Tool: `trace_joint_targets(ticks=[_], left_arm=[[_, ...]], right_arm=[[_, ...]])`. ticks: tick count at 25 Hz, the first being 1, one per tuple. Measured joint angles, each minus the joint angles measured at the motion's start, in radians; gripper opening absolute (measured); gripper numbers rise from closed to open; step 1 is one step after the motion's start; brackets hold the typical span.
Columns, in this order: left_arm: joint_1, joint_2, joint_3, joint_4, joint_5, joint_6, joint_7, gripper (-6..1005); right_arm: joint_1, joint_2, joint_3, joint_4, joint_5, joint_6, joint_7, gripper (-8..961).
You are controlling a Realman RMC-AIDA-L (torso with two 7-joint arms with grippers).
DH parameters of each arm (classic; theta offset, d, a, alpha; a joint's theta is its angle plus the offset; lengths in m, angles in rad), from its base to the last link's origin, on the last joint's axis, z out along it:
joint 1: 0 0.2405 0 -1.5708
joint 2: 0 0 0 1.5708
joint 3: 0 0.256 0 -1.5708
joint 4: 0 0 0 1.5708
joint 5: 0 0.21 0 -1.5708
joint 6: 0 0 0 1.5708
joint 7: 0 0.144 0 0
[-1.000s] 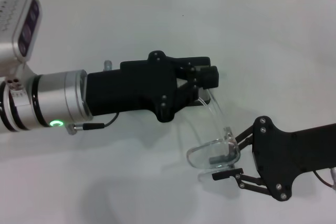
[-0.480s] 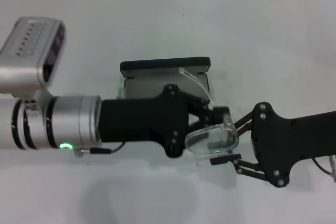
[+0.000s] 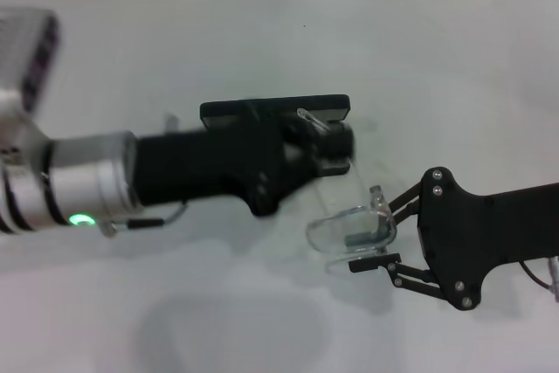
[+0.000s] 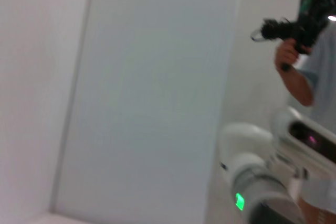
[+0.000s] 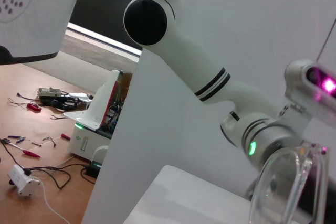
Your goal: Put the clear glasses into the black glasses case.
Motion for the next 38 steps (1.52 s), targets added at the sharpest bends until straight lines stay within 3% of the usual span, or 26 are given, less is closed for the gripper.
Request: trace_joint_targets(ticks=[8, 16, 21, 28, 38], left_arm=[[0.019, 0.000, -0.133, 0.004, -0.003, -0.040, 0.012, 28], [0.010, -0.002, -0.260, -0.104, -0.011, -0.089, 0.061, 28], [-0.021, -0.005, -0.221, -0.144, -0.018, -0.087, 0.061, 27], [-0.064, -0.006, -0.060, -0.161, -0.105, -0.049, 0.065, 27], [-0.067, -0.006, -0.031, -0.152, -0.170, 0.083, 0.073, 27]], right_arm=[[-0.005, 0.000, -0.007, 0.000, 0.027, -0.021, 0.000, 114], [-0.040, -0.005, 0.003, -0.003, 0.253, -0.183, -0.089, 114], [-0.037, -0.003, -0.009, 0.016, 0.345, -0.250, -0.139, 114], [0.017, 0.000, -0.055, 0.105, 0.364, -0.206, -0.144, 114], [0.055, -0.003, -0.049, 0.215, 0.363, -0.200, -0.150, 115]])
